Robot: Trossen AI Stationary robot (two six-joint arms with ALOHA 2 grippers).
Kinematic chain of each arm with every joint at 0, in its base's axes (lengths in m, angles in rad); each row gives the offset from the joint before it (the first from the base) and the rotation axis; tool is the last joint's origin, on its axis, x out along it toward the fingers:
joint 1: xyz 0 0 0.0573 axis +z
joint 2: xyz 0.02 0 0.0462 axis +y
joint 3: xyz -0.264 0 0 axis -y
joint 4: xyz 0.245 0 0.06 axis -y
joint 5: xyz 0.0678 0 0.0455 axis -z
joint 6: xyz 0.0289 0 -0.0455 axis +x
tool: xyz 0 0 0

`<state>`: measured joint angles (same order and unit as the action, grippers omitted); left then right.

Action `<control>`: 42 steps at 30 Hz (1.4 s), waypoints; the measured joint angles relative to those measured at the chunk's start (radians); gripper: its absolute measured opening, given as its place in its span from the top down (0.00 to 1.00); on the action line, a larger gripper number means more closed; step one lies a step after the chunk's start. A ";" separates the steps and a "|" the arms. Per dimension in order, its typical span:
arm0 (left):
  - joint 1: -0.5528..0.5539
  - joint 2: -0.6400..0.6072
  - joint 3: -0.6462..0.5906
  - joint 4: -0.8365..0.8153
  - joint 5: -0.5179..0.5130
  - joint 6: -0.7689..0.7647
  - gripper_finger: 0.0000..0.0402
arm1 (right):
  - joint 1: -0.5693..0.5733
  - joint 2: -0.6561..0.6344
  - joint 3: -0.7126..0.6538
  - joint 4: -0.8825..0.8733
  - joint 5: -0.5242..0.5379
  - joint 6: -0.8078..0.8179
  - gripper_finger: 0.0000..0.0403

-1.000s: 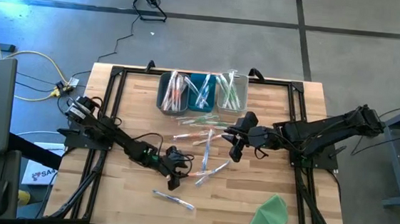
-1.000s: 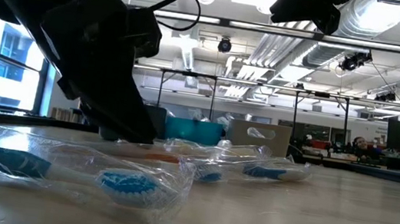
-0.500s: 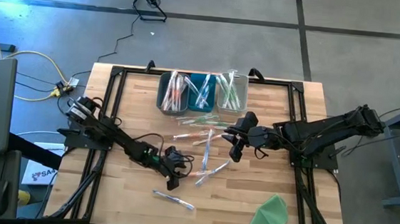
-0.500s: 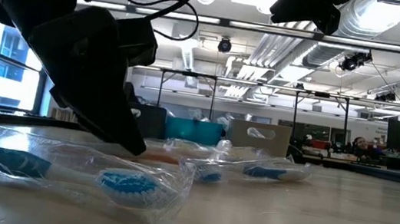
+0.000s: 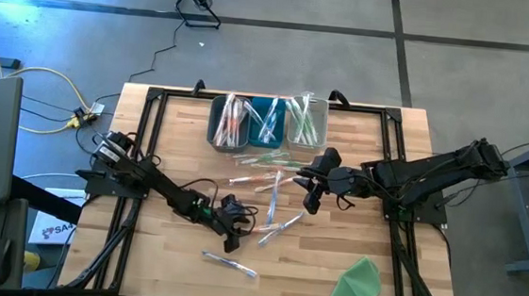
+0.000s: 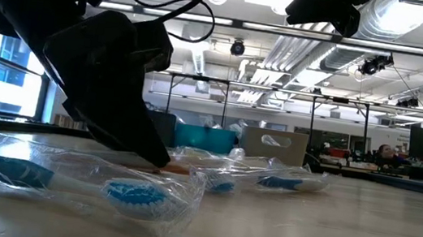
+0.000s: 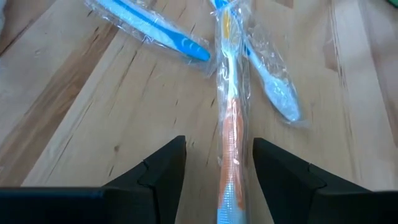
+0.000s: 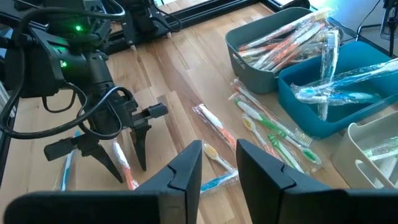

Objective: Pick & Place Toothbrushes
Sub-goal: Put the orange toothbrush into the dark blue bin

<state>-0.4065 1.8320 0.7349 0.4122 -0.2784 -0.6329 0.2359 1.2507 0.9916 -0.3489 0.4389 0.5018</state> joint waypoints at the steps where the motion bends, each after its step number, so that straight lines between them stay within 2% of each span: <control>1: 0.000 0.000 0.000 0.000 0.000 0.000 0.55 | 0.000 0.000 0.000 0.000 0.000 0.000 0.77; 17: 0.002 0.003 -0.002 -0.004 -0.001 -0.031 0.89 | 0.000 0.000 0.000 0.000 0.000 0.000 0.77; 24: 0.002 0.003 -0.002 0.006 0.007 -0.031 0.93 | 0.000 0.000 0.000 -0.007 0.000 -0.001 0.77; 30: 0.004 -0.027 -0.004 0.006 0.073 -0.023 0.97 | 0.000 0.000 0.000 -0.038 0.000 0.000 0.77; 36: 0.040 -0.116 -0.005 -0.012 0.094 0.032 0.97 | 0.000 0.000 0.000 -0.061 0.000 0.000 0.77; 42: 0.128 -0.254 -0.003 -0.050 0.120 0.105 0.97 | 0.000 0.000 0.000 -0.081 -0.003 -0.001 0.77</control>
<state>-0.2787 1.5780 0.7315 0.3619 -0.1581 -0.5279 0.2356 1.2507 0.9916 -0.4303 0.4357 0.5011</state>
